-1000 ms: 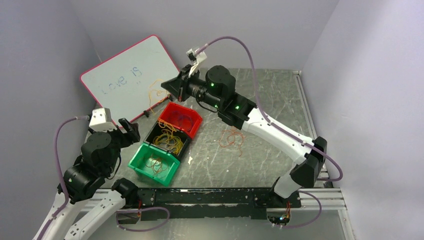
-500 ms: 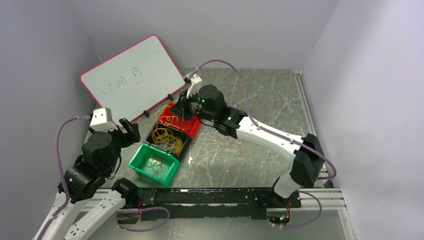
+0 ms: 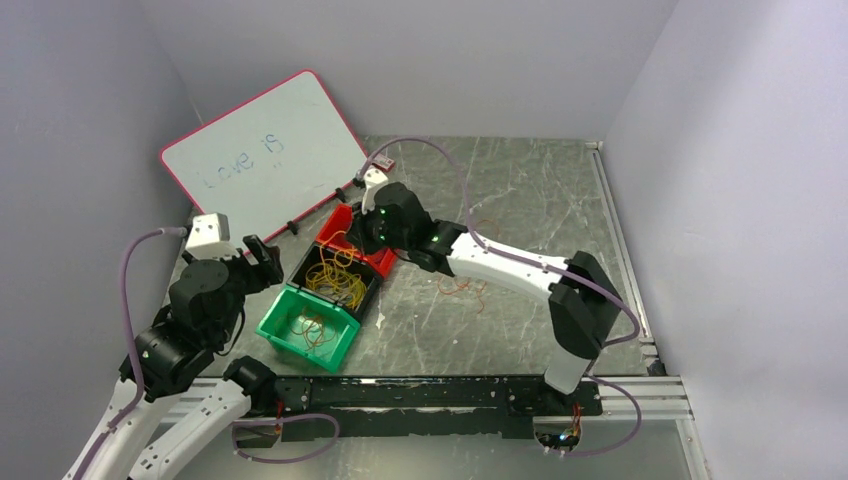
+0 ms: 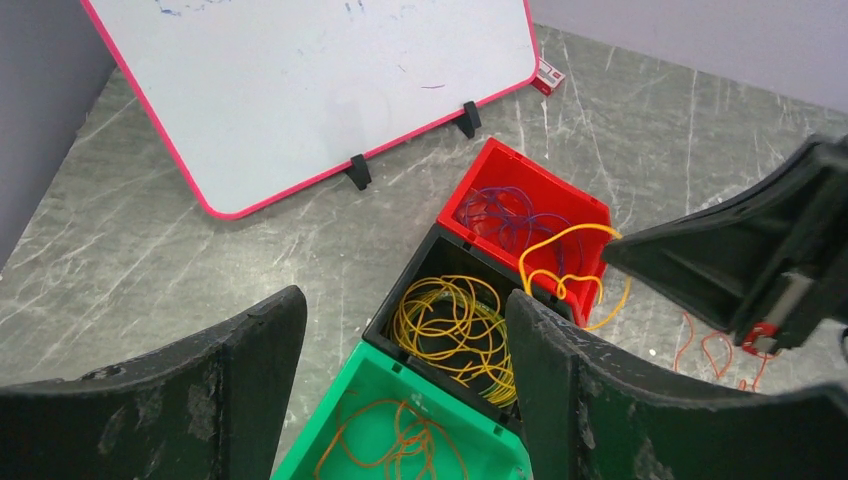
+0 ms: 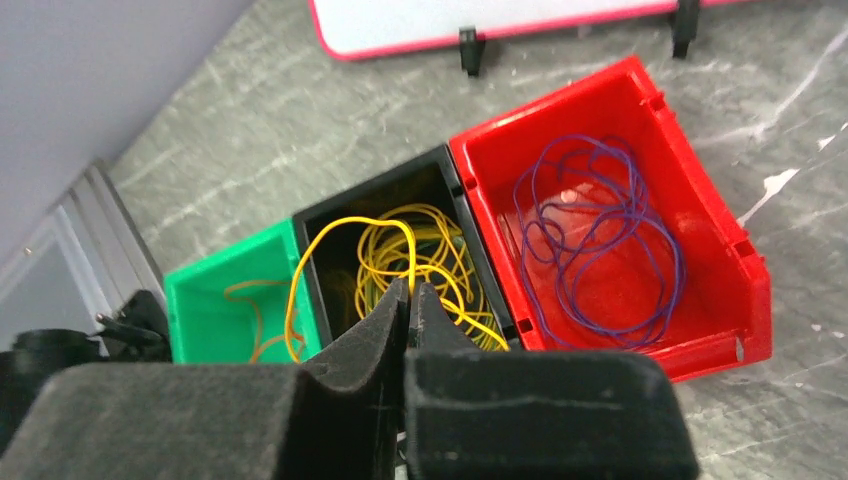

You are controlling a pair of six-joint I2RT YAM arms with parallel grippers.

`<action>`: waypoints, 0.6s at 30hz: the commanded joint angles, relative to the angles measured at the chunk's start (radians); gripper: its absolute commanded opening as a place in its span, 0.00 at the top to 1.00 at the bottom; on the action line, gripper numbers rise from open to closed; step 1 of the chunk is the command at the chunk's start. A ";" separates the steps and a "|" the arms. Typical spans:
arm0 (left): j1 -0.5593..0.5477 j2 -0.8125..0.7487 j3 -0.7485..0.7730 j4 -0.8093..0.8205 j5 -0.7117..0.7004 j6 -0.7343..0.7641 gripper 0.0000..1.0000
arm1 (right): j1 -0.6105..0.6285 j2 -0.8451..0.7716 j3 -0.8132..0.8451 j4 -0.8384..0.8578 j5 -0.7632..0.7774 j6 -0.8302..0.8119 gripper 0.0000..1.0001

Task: Untangle the cables

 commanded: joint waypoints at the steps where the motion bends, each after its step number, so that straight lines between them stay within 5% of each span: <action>1: 0.007 0.007 -0.008 0.036 0.020 0.022 0.23 | 0.008 0.050 0.016 -0.018 -0.038 -0.037 1.00; 18: 0.007 0.017 -0.009 0.034 0.028 0.025 0.23 | 0.026 0.291 0.103 -0.062 -0.129 -0.089 0.92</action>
